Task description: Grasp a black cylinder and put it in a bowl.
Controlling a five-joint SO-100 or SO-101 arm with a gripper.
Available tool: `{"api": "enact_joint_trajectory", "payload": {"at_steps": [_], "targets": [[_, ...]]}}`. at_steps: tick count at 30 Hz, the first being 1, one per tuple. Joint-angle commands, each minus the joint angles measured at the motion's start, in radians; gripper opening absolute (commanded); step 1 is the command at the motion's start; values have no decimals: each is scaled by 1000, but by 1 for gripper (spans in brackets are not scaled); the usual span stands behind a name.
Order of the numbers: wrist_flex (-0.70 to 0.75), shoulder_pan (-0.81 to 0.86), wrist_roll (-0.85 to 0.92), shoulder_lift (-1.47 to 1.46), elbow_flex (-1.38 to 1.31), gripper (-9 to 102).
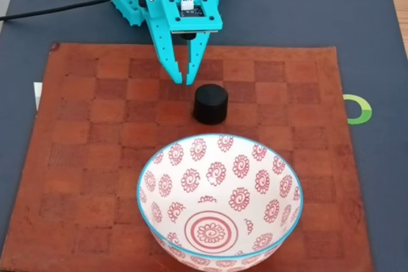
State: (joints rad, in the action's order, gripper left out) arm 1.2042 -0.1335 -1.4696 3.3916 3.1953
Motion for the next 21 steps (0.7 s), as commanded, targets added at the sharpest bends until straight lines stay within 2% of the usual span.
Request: {"api": "enact_joint_trajectory", "payload": {"at_steps": [1, 21], "targets": [[5, 0, 5, 49, -23, 0], [6, 2, -8, 49, -83, 0]]}}
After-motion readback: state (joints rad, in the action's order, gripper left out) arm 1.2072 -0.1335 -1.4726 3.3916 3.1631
